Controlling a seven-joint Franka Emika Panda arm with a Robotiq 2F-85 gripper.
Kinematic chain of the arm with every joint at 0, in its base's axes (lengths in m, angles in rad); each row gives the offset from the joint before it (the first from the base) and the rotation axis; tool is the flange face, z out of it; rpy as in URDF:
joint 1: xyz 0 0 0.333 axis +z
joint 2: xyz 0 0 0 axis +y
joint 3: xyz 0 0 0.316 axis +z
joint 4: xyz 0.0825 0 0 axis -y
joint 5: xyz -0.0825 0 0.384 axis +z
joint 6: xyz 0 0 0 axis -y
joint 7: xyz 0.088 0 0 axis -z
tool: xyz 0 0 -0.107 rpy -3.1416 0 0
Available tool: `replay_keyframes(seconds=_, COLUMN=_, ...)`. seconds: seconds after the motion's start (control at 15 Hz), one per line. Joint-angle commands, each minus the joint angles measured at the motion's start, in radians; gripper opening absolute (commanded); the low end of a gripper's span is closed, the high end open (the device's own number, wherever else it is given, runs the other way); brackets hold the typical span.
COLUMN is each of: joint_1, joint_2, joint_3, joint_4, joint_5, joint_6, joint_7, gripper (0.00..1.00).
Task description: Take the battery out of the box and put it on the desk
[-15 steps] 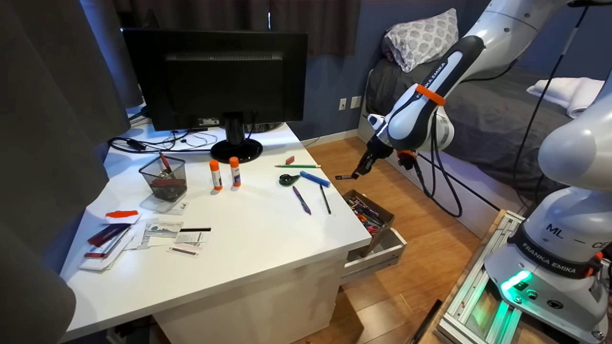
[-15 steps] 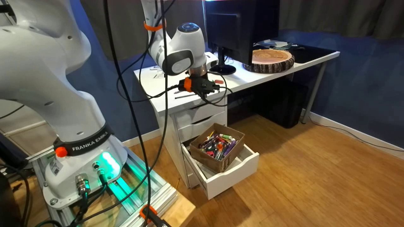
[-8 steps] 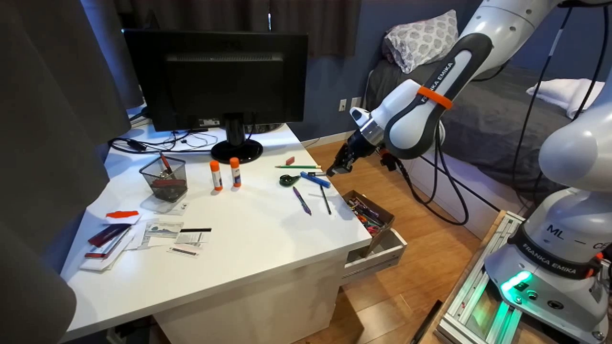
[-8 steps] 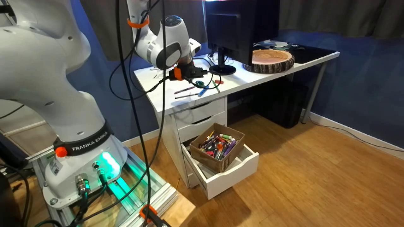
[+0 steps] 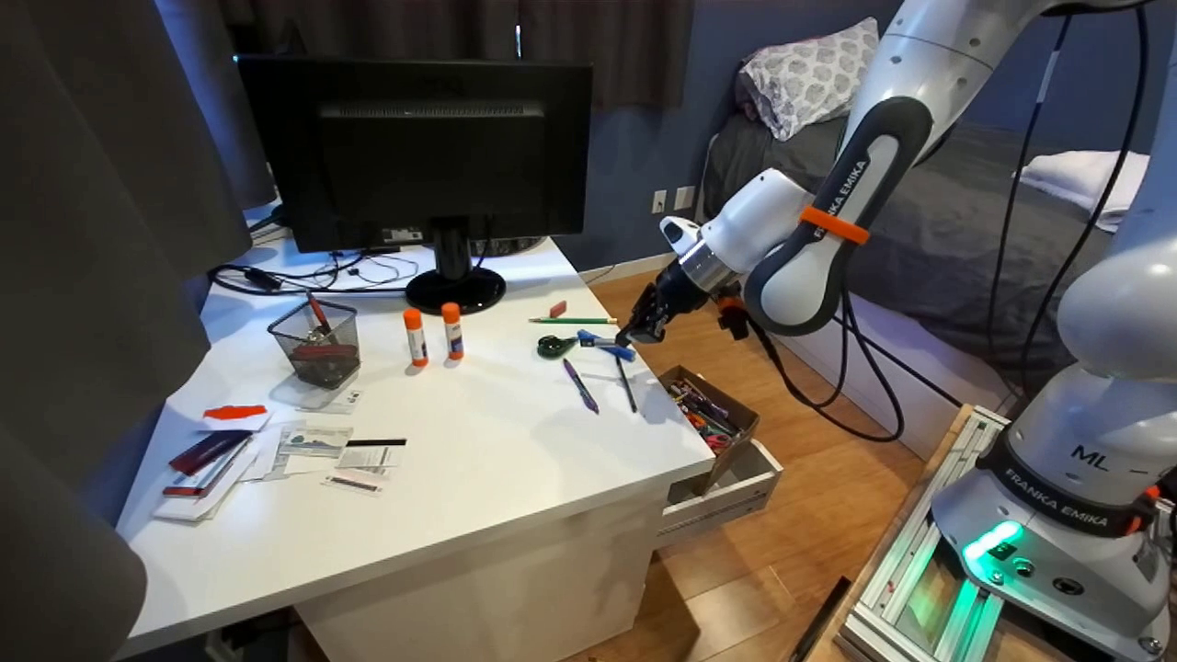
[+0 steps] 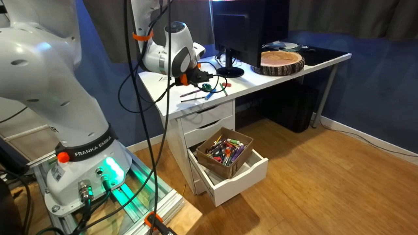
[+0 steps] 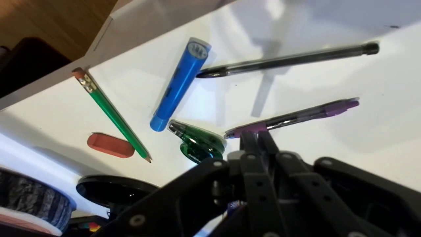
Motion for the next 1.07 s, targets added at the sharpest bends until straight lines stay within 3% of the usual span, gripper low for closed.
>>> replay_keyframes(seconds=0.0, joint_1=0.179, joint_2=0.021, joint_3=-0.183, joint_4=0.046, joint_5=-0.044, joint_6=0.057, joint_7=0.095, gripper=0.02)
replay_keyframes(seconds=0.2, joint_1=0.294, joint_2=0.039, joint_3=-0.281, joint_4=0.072, joint_5=-0.024, joint_6=0.062, joint_7=0.126, gripper=0.02)
replay_keyframes(seconds=0.47, joint_1=0.399, joint_2=0.067, joint_3=-0.354, joint_4=0.101, joint_5=-0.004, joint_6=0.051, joint_7=0.149, gripper=0.02)
replay_keyframes(seconds=1.0, joint_1=0.465, joint_2=0.115, joint_3=-0.407, joint_4=0.142, joint_5=0.004, joint_6=0.042, joint_7=0.182, gripper=0.02)
